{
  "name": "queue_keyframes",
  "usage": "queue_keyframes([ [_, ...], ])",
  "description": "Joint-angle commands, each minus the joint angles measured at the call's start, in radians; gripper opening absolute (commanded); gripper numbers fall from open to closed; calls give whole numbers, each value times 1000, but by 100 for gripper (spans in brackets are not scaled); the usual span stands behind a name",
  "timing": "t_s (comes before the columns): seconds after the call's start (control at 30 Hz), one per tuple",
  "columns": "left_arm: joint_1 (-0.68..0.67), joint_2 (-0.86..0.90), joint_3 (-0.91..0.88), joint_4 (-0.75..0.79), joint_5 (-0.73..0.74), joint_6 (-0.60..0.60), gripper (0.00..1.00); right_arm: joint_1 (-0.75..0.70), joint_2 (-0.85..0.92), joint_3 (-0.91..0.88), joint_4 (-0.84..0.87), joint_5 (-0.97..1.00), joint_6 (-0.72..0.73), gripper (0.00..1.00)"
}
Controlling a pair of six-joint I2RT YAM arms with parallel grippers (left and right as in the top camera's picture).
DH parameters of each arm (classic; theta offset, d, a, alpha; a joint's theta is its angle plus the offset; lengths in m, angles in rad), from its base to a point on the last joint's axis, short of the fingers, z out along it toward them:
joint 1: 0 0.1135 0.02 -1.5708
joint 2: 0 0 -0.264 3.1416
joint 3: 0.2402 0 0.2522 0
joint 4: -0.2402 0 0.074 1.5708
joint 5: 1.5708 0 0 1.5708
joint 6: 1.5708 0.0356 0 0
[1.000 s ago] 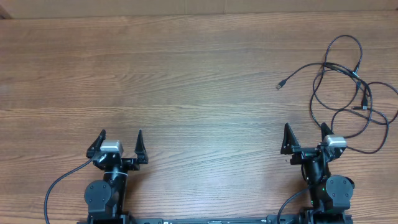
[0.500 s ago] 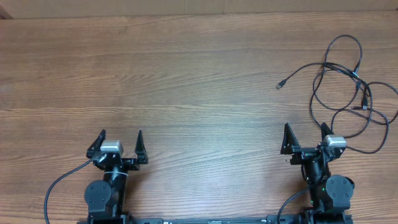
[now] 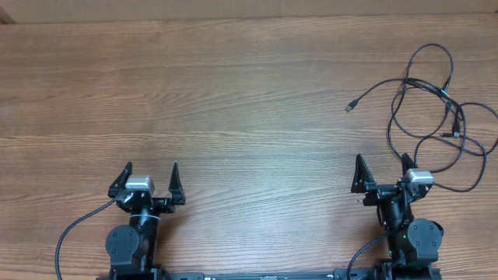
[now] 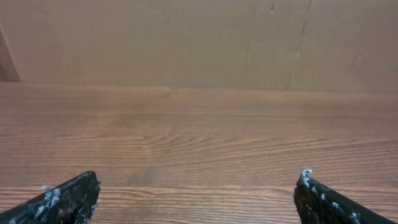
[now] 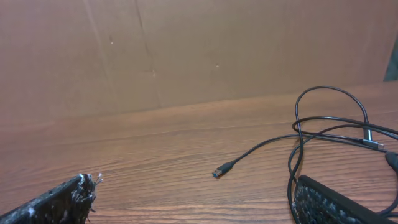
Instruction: Untangle cables
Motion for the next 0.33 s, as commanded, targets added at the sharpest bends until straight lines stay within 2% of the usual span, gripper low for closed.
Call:
queue_keyframes([
  [0.0, -6, -8, -4, -2, -5, 16, 99, 5, 0, -10, 5, -1, 6, 100],
  [0.3, -6, -8, -4, -2, -4, 16, 100, 5, 0, -10, 4, -1, 6, 100],
])
